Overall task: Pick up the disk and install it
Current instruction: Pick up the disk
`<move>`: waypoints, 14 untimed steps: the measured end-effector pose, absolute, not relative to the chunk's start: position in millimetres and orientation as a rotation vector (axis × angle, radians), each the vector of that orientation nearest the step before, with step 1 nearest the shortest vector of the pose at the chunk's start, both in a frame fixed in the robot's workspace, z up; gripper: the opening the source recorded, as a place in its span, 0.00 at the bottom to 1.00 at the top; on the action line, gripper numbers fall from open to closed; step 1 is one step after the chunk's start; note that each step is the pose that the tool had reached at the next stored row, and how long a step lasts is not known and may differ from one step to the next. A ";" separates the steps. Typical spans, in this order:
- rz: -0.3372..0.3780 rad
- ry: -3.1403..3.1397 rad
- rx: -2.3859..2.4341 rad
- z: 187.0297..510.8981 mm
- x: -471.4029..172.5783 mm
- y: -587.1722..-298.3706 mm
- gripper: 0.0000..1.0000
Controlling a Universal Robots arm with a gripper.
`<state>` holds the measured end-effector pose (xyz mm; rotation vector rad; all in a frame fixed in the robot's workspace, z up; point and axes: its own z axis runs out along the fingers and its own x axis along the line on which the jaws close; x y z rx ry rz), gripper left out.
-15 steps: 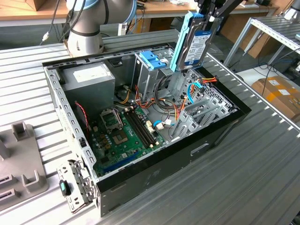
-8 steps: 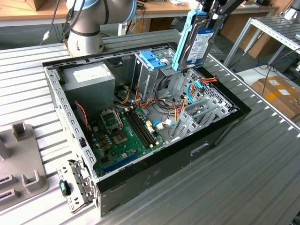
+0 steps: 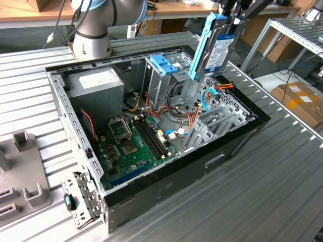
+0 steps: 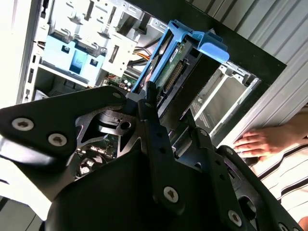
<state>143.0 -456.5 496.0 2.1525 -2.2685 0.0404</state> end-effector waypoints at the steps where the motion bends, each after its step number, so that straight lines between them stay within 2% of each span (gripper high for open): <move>1: 0.040 -2.269 2.152 496.0 143.0 -459.3 0.35; 14: 0.040 -2.269 2.153 495.9 143.0 -509.2 0.35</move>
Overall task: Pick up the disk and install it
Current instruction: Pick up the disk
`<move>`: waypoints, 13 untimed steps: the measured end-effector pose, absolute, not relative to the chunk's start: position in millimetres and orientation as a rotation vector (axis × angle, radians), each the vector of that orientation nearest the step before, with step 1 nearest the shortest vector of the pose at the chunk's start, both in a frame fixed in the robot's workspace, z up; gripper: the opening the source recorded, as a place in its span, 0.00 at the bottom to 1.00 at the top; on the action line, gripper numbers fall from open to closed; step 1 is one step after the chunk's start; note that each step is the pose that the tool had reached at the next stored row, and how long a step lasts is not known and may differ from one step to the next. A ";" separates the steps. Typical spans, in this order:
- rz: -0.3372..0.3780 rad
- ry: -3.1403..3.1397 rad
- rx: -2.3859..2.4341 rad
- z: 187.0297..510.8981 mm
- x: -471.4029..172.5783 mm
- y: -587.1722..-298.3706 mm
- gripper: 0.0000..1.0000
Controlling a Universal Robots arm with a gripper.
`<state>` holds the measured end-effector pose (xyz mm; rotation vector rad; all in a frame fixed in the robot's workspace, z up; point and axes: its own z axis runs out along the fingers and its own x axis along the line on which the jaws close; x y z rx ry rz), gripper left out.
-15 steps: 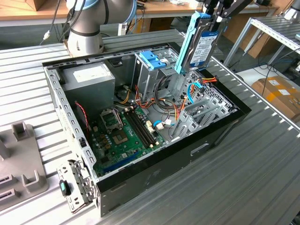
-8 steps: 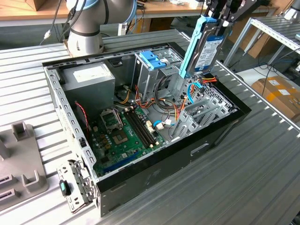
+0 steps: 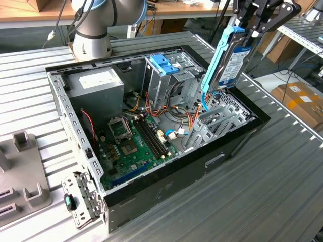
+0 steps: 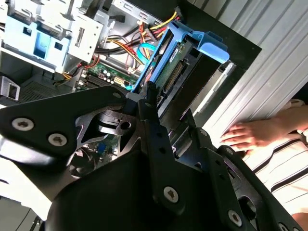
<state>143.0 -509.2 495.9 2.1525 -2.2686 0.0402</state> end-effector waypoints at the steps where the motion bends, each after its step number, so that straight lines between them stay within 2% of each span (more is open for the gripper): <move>1: 0.040 -2.269 2.152 496.0 143.0 -514.8 0.35; 8: 0.040 -2.269 2.152 496.0 143.0 -540.1 0.35; 13: 0.040 -2.269 2.152 496.0 143.0 -541.7 0.35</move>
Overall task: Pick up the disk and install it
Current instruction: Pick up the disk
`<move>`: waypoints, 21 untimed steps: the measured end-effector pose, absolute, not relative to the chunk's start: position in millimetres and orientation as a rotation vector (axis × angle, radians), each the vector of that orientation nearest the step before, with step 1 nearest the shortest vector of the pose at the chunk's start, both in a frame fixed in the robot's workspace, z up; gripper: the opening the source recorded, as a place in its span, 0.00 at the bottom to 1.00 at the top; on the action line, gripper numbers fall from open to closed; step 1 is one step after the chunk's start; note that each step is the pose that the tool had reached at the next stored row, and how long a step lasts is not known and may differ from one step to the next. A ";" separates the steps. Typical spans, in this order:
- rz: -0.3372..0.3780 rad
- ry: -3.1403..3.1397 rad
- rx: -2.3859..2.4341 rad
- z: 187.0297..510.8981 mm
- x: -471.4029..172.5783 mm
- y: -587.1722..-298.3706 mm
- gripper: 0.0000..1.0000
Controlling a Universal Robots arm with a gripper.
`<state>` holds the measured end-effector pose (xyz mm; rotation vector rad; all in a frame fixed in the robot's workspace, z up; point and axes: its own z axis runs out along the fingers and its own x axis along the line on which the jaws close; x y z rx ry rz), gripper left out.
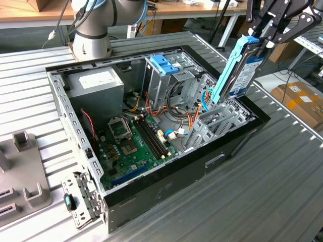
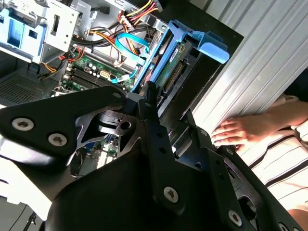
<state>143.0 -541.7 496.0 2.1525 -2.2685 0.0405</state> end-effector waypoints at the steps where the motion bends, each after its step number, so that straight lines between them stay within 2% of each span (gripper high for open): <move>1: 0.040 -2.269 2.153 496.0 143.0 -541.8 0.35; 21: 0.040 -2.269 2.152 495.0 134.2 -548.3 0.35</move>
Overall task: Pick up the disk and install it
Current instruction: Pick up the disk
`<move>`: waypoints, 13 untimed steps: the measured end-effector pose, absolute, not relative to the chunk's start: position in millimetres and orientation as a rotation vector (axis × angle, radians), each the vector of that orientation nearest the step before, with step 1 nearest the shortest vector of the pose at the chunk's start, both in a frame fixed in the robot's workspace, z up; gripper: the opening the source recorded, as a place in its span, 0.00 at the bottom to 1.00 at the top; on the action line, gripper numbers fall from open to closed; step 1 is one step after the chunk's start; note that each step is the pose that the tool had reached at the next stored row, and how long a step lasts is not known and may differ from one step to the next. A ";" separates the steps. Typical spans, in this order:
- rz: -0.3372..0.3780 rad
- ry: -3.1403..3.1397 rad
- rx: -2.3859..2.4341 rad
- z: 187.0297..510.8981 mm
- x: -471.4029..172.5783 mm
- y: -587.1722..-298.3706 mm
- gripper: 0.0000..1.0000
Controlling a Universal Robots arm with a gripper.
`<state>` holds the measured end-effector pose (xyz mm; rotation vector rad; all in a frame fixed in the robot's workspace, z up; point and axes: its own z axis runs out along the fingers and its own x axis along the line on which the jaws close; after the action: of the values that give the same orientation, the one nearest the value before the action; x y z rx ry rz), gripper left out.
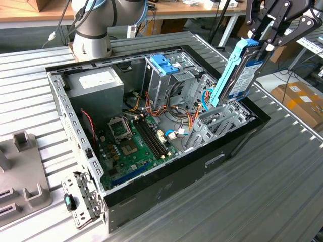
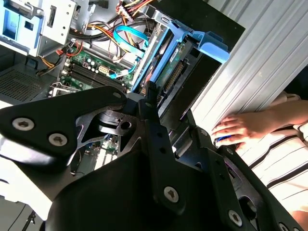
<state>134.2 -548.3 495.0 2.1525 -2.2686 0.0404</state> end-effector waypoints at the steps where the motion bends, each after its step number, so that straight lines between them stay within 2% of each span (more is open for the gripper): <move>1: 0.040 -2.269 2.152 494.7 134.2 -548.3 0.35; 13: 0.040 -2.269 2.152 491.8 133.2 -548.3 0.35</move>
<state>133.2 -548.3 491.8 2.1525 -2.2689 0.0401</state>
